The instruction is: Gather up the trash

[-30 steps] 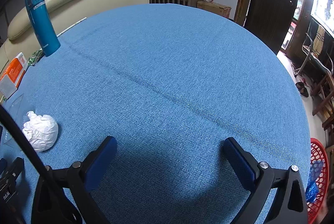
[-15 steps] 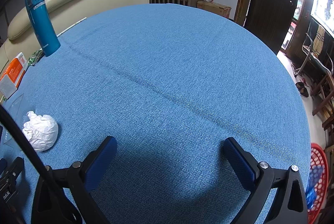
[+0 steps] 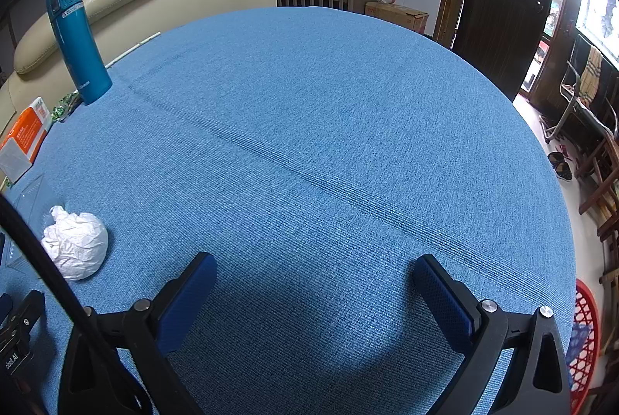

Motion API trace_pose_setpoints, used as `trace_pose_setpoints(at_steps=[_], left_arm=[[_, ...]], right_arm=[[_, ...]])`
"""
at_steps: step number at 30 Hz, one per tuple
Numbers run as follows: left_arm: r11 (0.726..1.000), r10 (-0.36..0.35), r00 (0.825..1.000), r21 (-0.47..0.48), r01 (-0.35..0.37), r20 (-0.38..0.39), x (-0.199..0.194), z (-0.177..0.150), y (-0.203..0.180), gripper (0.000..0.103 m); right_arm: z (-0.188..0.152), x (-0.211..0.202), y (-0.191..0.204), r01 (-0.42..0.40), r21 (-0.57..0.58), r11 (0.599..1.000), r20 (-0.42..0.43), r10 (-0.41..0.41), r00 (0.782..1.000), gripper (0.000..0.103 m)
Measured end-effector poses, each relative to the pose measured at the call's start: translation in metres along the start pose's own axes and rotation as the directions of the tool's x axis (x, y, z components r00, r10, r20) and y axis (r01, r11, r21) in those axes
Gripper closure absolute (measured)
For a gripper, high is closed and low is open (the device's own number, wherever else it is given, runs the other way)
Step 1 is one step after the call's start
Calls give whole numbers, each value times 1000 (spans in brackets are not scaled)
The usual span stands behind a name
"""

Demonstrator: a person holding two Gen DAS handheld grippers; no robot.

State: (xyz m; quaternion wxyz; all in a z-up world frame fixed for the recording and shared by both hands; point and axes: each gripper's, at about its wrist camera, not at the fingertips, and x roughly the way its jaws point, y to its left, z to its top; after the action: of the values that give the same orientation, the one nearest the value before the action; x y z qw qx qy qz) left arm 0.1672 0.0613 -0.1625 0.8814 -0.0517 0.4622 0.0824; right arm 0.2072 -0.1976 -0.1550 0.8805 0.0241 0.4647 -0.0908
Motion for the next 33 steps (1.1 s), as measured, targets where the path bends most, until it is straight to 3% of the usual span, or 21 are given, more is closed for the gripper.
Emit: trace_pose_setpoints(at_steps=[33], left_arm=[[1000,-2,1000,-1,2,2,1,0,1,0]], right_arm=[[1,2,0,-2,-1,1000,-1,2,1000,0]])
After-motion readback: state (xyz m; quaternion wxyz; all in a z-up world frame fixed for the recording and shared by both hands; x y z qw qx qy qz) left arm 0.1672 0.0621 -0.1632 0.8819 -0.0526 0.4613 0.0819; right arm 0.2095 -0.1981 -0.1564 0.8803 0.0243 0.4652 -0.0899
